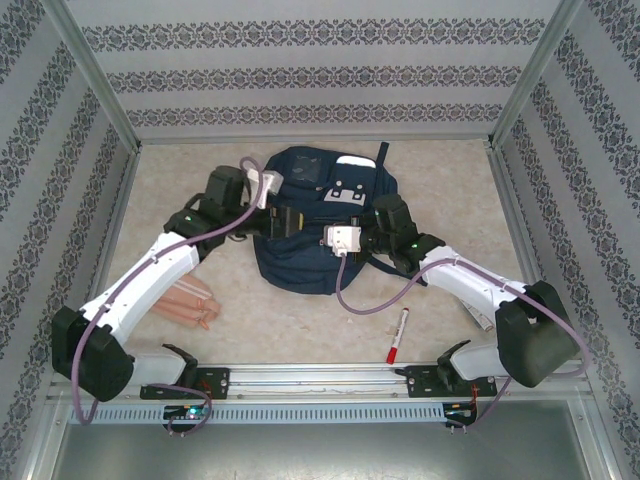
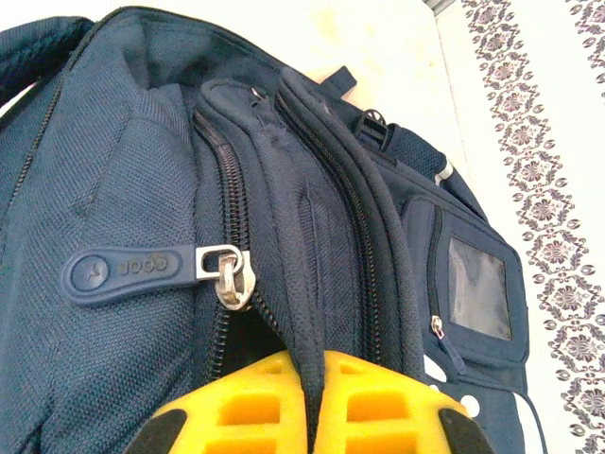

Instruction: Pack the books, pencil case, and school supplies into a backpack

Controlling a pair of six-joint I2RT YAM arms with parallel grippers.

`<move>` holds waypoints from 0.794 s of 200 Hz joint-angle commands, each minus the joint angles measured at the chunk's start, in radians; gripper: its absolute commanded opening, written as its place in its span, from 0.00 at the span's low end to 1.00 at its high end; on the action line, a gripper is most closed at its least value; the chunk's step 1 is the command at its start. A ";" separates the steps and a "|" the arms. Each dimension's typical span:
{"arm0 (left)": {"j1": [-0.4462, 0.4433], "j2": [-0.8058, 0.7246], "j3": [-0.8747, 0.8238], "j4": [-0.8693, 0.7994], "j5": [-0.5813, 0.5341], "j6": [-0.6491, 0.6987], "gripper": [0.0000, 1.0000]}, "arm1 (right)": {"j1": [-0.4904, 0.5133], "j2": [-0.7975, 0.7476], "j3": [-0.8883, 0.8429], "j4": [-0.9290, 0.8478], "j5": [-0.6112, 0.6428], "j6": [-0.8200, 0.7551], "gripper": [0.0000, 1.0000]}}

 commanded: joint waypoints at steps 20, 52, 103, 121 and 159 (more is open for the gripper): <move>-0.141 0.001 -0.113 0.041 -0.169 -0.358 0.57 | 0.015 0.020 0.003 0.118 -0.110 0.113 0.00; -0.158 0.056 -0.076 0.018 -0.203 -0.316 0.51 | 0.017 0.027 0.007 0.125 -0.134 0.128 0.00; -0.174 0.137 -0.032 0.059 -0.222 -0.283 0.46 | 0.027 0.016 -0.001 0.133 -0.144 0.147 0.00; -0.176 0.162 -0.031 0.097 -0.210 -0.281 0.44 | 0.031 0.011 -0.005 0.140 -0.144 0.159 0.00; -0.190 0.228 0.002 0.093 -0.210 -0.259 0.41 | 0.036 0.013 -0.011 0.156 -0.160 0.173 0.00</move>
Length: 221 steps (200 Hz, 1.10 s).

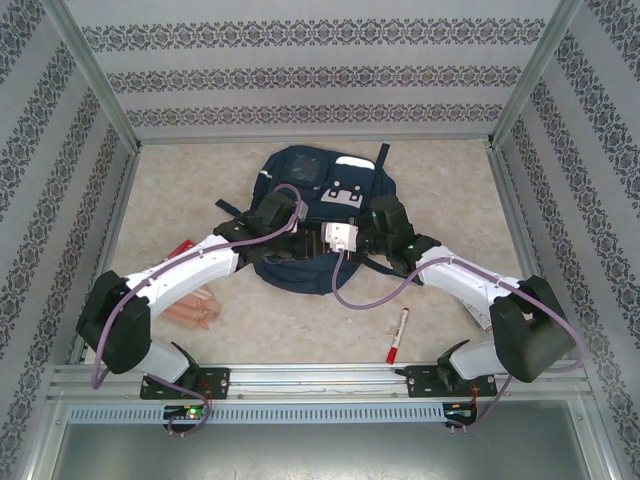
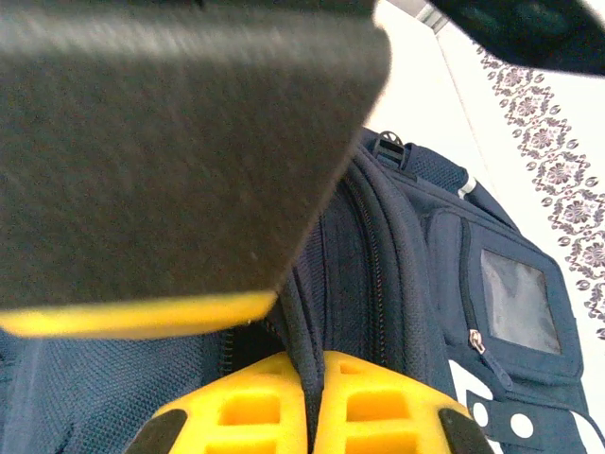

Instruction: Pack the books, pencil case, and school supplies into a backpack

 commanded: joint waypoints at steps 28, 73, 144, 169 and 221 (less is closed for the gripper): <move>-0.038 0.059 0.042 0.070 0.005 0.026 0.34 | 0.025 -0.025 -0.002 0.104 -0.106 0.047 0.00; -0.040 0.049 0.007 0.147 0.049 0.059 0.28 | 0.024 -0.037 -0.016 0.115 -0.098 0.048 0.00; -0.039 0.016 -0.029 0.171 0.059 0.164 0.01 | 0.020 -0.041 -0.032 0.119 -0.089 0.025 0.00; -0.032 -0.039 -0.038 0.086 -0.054 0.253 0.00 | 0.006 -0.052 -0.035 0.083 -0.078 -0.025 0.00; 0.015 -0.135 -0.116 -0.036 -0.268 0.486 0.00 | -0.039 -0.081 -0.061 0.034 -0.061 -0.113 0.00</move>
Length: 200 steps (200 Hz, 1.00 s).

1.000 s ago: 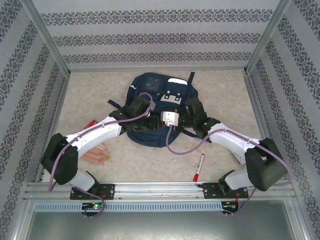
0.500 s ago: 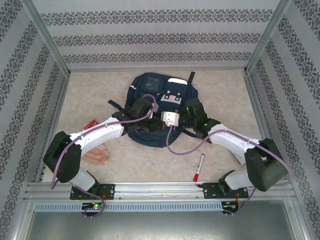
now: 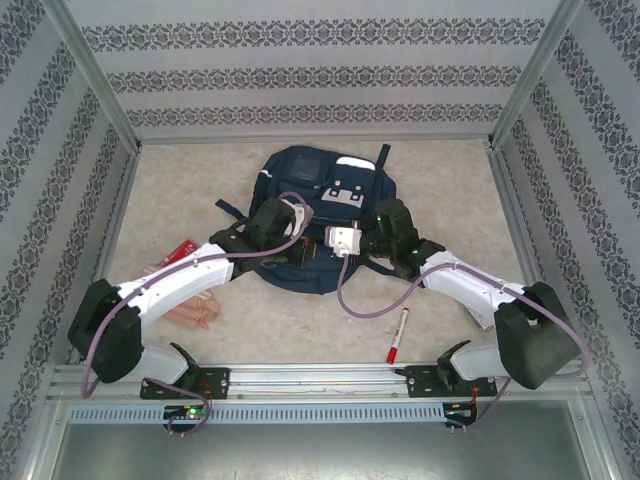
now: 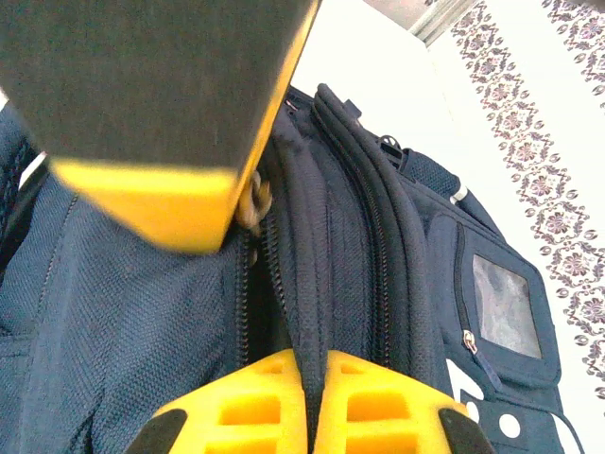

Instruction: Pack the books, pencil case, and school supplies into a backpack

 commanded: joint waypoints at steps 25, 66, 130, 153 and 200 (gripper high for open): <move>0.109 -0.054 -0.113 -0.059 -0.141 0.248 0.00 | -0.037 -0.040 -0.014 -0.046 -0.018 -0.128 0.00; 0.128 -0.022 -0.118 0.003 0.048 0.325 0.00 | -0.058 -0.034 -0.031 -0.033 -0.039 -0.126 0.09; 0.018 0.021 -0.053 0.140 0.277 0.196 0.00 | 0.013 -0.095 -0.082 -0.007 0.003 -0.144 0.56; 0.007 0.027 -0.056 0.189 0.288 0.170 0.00 | 0.004 -0.117 -0.093 0.009 0.002 -0.157 0.58; 0.002 0.027 -0.056 0.220 0.317 0.167 0.00 | 0.010 0.008 -0.025 -0.021 0.040 -0.161 0.54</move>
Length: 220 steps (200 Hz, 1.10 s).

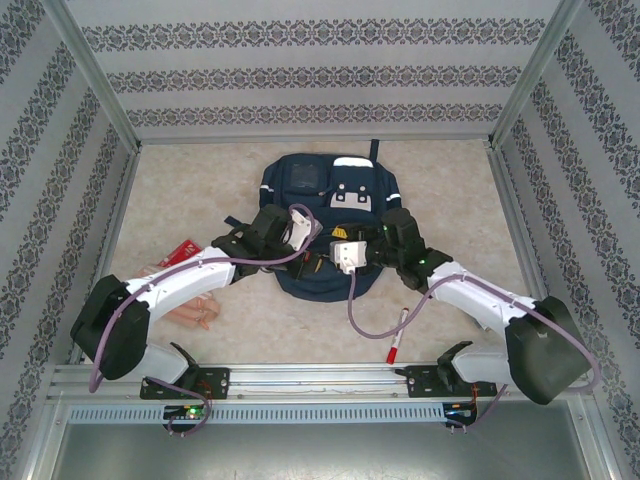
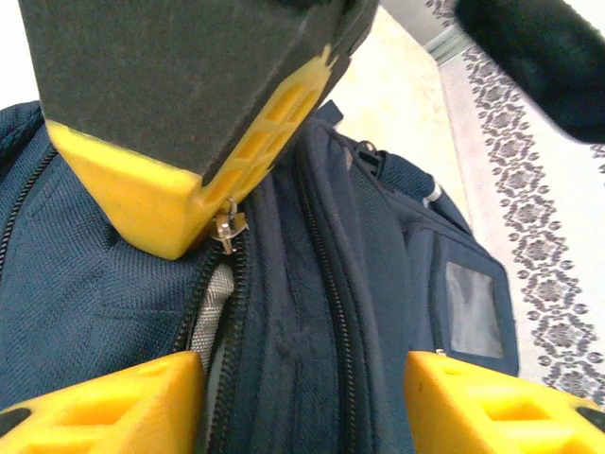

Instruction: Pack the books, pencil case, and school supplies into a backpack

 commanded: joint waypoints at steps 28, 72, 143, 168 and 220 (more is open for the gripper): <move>-0.003 -0.070 -0.016 0.059 -0.010 0.076 0.00 | 0.012 0.102 0.077 -0.010 0.086 -0.001 0.21; 0.218 -0.159 -0.089 -0.038 -0.085 0.089 0.00 | -0.031 -0.001 0.020 -0.045 -0.033 -0.068 0.00; 0.349 -0.055 -0.047 -0.035 0.042 0.240 0.00 | -0.046 -0.020 0.003 0.038 -0.084 0.005 0.21; 0.206 -0.071 -0.022 0.012 0.131 0.249 0.00 | -0.003 0.015 0.032 0.048 -0.003 0.075 0.54; 0.124 -0.159 -0.117 0.227 0.151 0.064 0.00 | 0.082 0.066 0.045 0.085 0.077 0.136 0.62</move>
